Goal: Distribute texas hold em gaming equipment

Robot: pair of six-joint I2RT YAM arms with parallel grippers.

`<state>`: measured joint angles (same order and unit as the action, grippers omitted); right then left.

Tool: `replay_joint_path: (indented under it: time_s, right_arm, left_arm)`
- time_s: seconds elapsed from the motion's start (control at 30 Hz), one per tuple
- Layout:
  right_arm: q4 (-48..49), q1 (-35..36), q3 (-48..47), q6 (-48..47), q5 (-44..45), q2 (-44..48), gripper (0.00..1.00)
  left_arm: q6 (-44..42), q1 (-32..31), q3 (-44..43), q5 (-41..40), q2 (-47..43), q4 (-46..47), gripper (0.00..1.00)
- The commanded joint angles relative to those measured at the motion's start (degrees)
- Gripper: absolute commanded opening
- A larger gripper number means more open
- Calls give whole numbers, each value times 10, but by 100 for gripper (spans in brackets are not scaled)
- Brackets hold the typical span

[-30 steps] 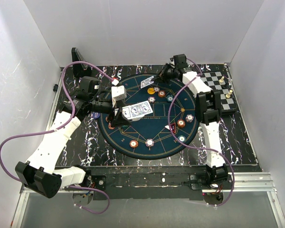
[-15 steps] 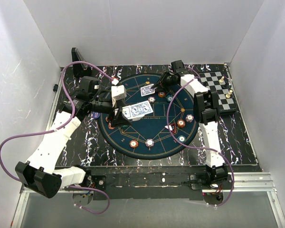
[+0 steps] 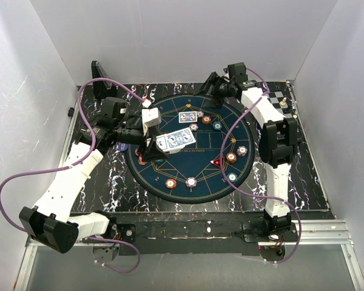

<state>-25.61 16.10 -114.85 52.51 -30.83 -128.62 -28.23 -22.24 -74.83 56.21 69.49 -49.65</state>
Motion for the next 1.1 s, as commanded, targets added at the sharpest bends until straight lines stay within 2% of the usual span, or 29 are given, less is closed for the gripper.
replay_joint_path:
  time_s: [0.0,0.13,0.5,0.7,0.83,1.0,1.07]
  right_arm:
    - [0,-3,2,-17,-13,79,84]
    - [-45,-4,14,-38,-13,125,86]
    - [-40,-3,247,-67,2,361,89]
    - [-23,23,370,-56,-5,505,89]
    - [-38,40,404,-57,-18,566,90]
    - [-39,65,427,-45,-41,609,89]
    - [-39,79,433,-36,-42,618,90]
  left_arm:
    - [5,3,-7,18,-18,10,41]
    - [9,3,-5,15,-11,2,41]
    - [16,3,10,3,-19,18,41]
    - [6,3,26,-10,-37,25,43]
    - [-26,3,16,-13,-30,-5,47]
    - [-22,3,31,-40,-41,24,43]
    - [-19,3,28,-37,-34,25,39]
